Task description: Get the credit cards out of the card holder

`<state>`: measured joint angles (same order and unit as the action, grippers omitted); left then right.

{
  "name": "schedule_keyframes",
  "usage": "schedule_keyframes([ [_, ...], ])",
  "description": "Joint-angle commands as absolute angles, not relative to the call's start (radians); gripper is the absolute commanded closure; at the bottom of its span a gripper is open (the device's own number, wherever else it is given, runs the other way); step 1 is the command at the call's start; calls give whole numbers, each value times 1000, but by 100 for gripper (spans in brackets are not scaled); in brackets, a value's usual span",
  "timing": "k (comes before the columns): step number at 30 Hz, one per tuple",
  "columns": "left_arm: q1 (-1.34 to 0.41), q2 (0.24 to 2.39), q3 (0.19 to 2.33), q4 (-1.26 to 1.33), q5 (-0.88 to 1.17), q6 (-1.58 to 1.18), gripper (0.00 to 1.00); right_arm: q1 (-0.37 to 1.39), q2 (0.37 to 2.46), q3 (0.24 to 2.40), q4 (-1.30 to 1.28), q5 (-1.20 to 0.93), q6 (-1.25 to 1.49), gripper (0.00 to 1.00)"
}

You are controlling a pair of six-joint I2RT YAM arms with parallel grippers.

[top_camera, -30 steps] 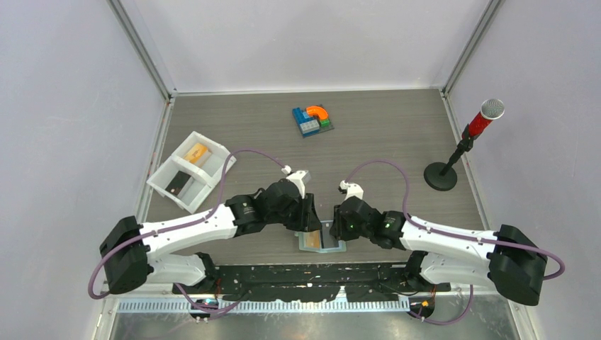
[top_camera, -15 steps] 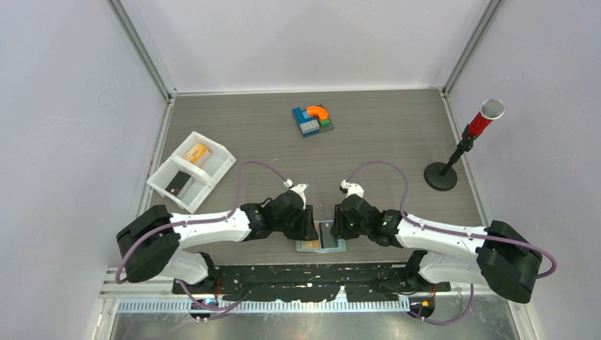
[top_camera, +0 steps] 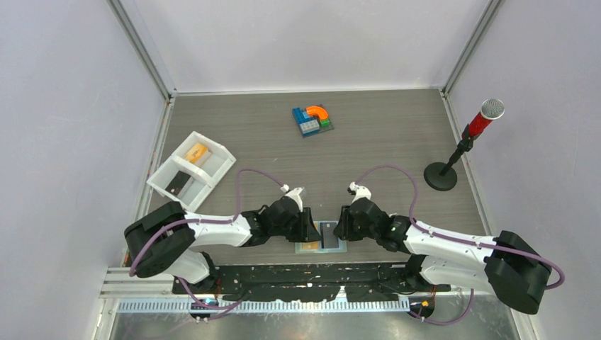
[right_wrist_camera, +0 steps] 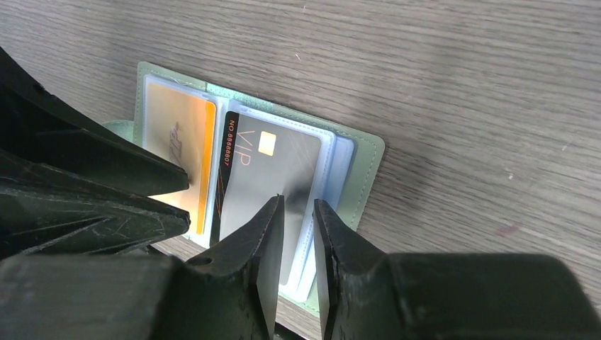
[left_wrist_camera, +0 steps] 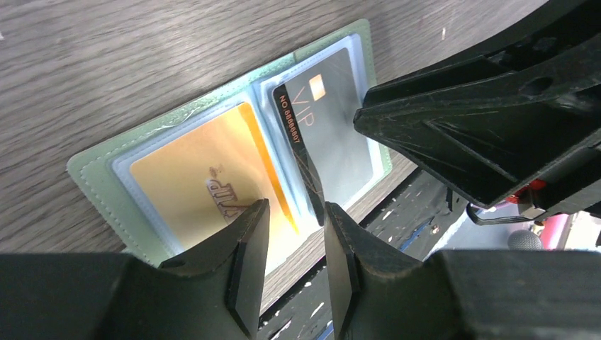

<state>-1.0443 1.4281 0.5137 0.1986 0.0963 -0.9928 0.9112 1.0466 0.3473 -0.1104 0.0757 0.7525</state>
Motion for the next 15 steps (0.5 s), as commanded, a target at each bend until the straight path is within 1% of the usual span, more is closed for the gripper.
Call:
schedule_keyframes([
  [1, -1040, 1457, 475, 374, 135, -1015, 63, 904, 1007, 323, -138, 83, 763, 71],
  [10, -1039, 1475, 477, 371, 135, -1009, 63, 880, 982, 361, -170, 56, 760, 72],
  [15, -1038, 1459, 476, 347, 108, -992, 61, 876, 1043, 354, -116, 17, 770, 72],
])
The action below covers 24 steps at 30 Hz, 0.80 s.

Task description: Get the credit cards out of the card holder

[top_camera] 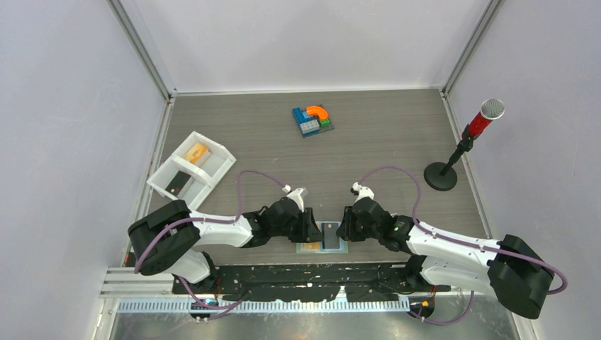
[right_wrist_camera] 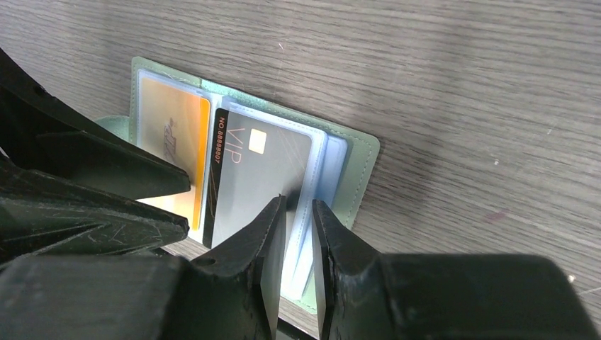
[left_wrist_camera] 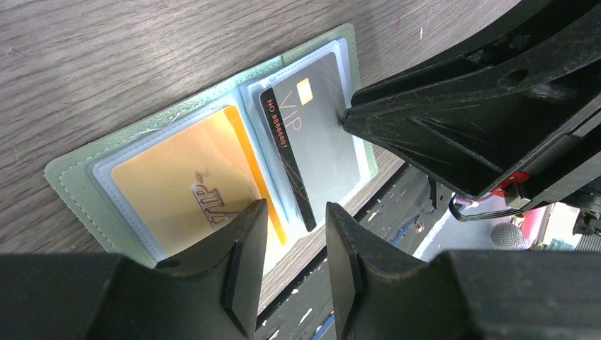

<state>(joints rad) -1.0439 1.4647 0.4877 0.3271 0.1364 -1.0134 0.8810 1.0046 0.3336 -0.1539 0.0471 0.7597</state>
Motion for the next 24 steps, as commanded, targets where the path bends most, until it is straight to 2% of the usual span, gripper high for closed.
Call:
schedule_keyframes([
  [1, -1037, 1457, 476, 345, 102, -986, 61, 876, 1052, 349, -90, -5, 774, 73],
  [7, -1032, 1469, 469, 374, 106, -990, 61, 876, 1075, 334, -71, -32, 786, 74],
  [16, -1028, 1422, 458, 350, 105, -992, 61, 875, 969, 430, -201, -9, 743, 72],
  [24, -1025, 1426, 460, 355, 105, -992, 61, 874, 1007, 429, -136, -58, 751, 73],
])
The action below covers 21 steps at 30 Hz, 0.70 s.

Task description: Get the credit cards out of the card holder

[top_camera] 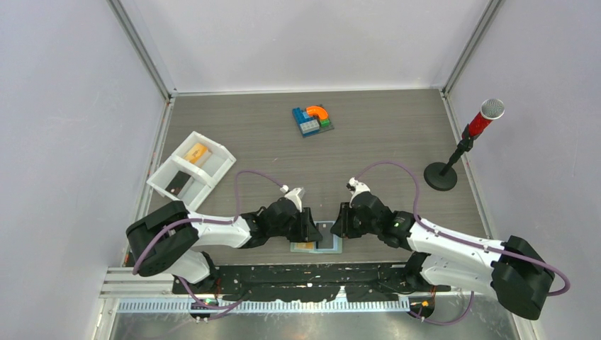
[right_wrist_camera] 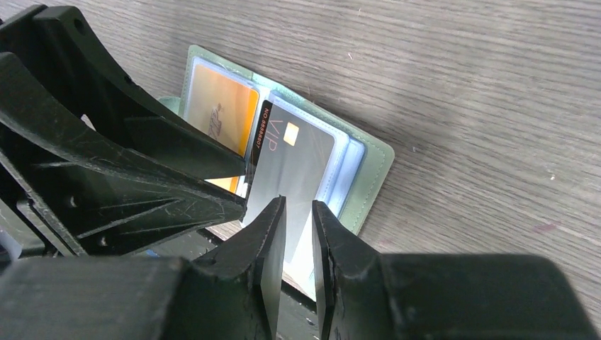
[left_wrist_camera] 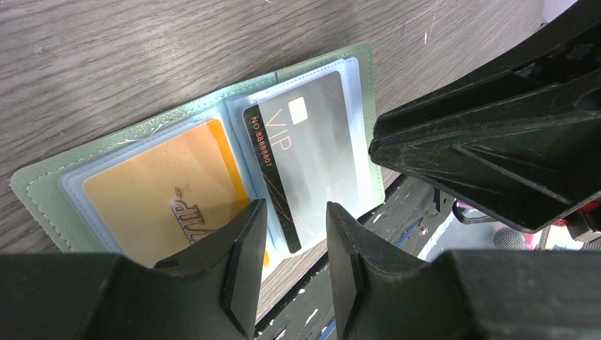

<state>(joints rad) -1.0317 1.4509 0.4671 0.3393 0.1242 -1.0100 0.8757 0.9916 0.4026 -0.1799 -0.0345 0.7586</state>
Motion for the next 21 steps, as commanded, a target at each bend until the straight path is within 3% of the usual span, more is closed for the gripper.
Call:
schedule_keyframes([
  [1, -1025, 1428, 459, 357, 107, -993, 61, 874, 1016, 431, -135, -57, 751, 73],
  [21, -1006, 1435, 427, 426, 138, -992, 61, 827, 1079, 318, -42, -80, 776, 77],
])
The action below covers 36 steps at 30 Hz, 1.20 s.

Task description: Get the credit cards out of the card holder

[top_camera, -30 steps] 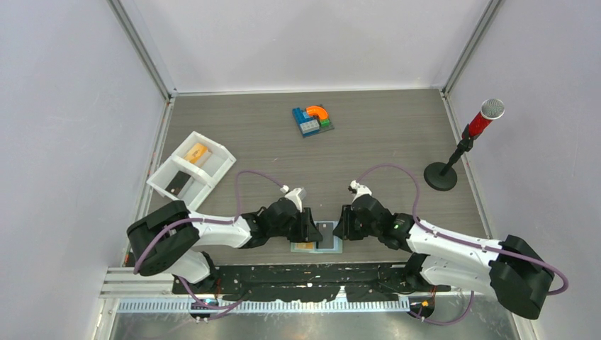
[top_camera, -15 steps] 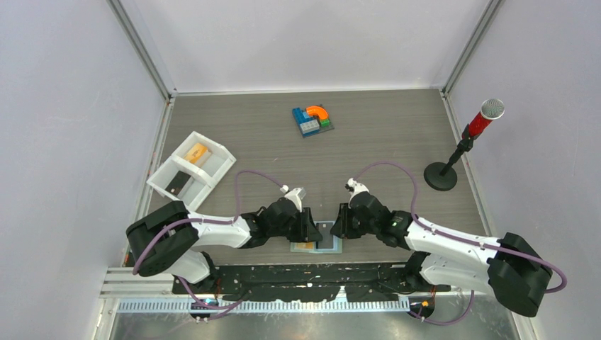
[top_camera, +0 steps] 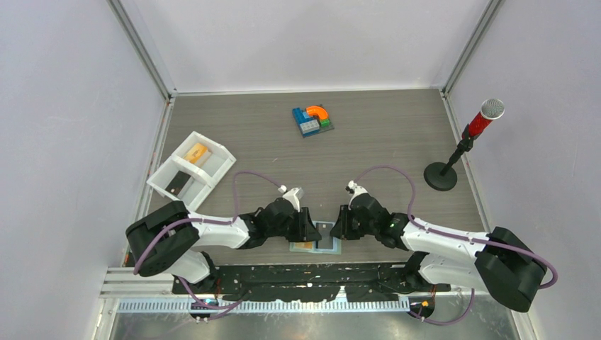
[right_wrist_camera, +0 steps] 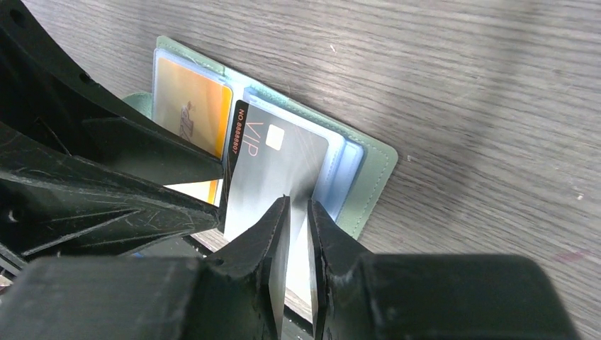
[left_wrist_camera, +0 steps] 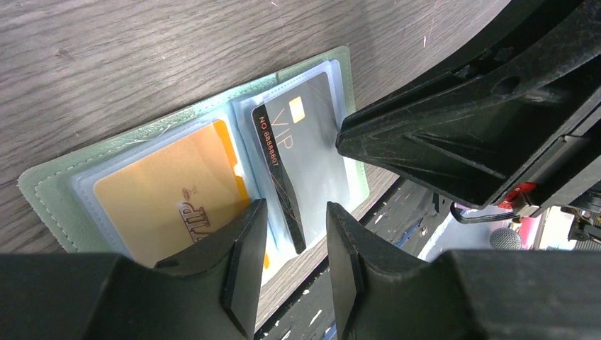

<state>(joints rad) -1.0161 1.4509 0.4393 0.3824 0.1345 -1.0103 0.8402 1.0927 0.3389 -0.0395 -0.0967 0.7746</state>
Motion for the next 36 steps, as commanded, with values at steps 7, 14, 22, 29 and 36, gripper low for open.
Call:
schedule_keyframes([
  [7, -1006, 1480, 417, 515, 181, -1035, 62, 825, 1075, 281, -5, -89, 793, 77],
  [14, -998, 1481, 405, 545, 192, -1053, 70, 825, 1065, 260, 10, -85, 802, 78],
  [22, -950, 1518, 361, 676, 255, -1112, 82, 825, 1071, 245, 32, -79, 803, 78],
  [29, -922, 1611, 320, 880, 310, -1189, 91, 825, 1071, 244, 31, -71, 804, 79],
  [36, -877, 1647, 269, 987, 326, -1223, 100, 816, 1068, 258, 8, -58, 792, 79],
])
